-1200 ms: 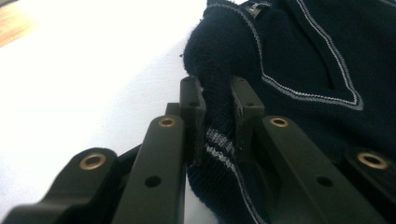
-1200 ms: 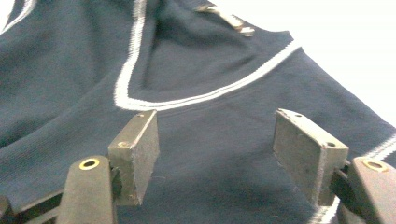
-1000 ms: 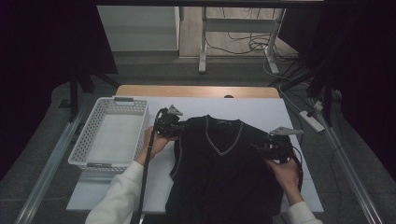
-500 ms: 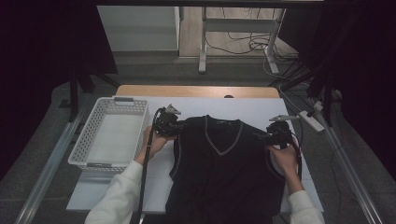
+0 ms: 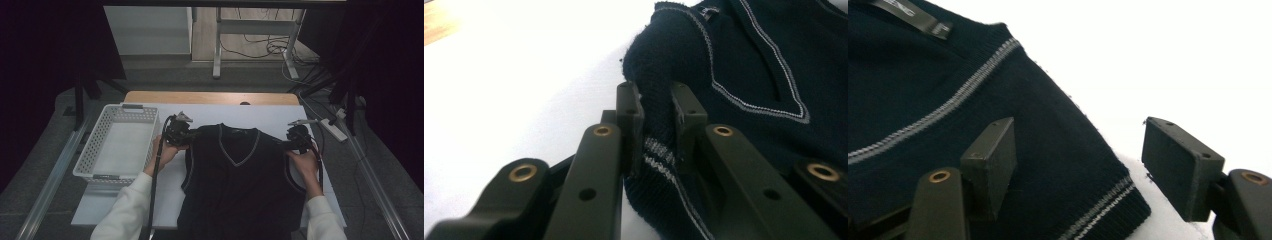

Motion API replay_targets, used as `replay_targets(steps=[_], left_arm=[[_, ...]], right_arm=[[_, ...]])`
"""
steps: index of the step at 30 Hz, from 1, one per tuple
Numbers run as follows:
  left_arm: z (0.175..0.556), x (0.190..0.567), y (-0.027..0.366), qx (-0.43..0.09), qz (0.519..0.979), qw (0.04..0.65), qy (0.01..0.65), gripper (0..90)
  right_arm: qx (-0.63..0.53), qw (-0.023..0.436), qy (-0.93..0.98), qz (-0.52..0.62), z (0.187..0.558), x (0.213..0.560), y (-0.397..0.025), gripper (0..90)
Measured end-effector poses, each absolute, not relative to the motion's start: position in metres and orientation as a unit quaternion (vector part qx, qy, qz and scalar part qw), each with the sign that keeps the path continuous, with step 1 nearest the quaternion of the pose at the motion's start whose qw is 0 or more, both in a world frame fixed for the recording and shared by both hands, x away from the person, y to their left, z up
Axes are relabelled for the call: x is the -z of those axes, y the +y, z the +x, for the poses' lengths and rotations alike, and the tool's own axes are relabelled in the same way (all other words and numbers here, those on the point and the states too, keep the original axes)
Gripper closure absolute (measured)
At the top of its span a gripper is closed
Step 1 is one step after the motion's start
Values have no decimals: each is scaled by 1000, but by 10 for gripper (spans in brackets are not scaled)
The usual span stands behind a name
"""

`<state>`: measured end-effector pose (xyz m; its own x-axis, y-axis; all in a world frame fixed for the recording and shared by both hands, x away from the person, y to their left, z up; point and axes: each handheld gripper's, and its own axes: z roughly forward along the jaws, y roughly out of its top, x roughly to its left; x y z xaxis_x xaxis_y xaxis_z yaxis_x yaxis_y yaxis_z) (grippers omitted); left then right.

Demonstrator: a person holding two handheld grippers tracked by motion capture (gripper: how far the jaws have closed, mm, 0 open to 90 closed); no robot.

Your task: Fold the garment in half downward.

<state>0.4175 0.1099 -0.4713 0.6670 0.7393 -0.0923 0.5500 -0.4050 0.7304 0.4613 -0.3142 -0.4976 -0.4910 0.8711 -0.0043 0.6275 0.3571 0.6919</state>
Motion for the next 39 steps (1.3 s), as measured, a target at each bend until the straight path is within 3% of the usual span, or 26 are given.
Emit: replay_targets(steps=[15, 18, 26, 39], left_arm=[[413, 472, 114, -127, 826, 386, 391, 771], [413, 472, 114, -127, 827, 386, 389, 771], [413, 470, 114, -130, 829, 386, 385, 770], [409, 445, 140, -142, 803, 427, 390, 771]], right_arm=[[-298, 178, 800, 489, 474, 512, -333, 309], [-296, 179, 806, 479, 472, 511, -330, 380], [-312, 151, 821, 453, 465, 509, -326, 747], [-378, 220, 796, 418, 446, 461, -325, 768]])
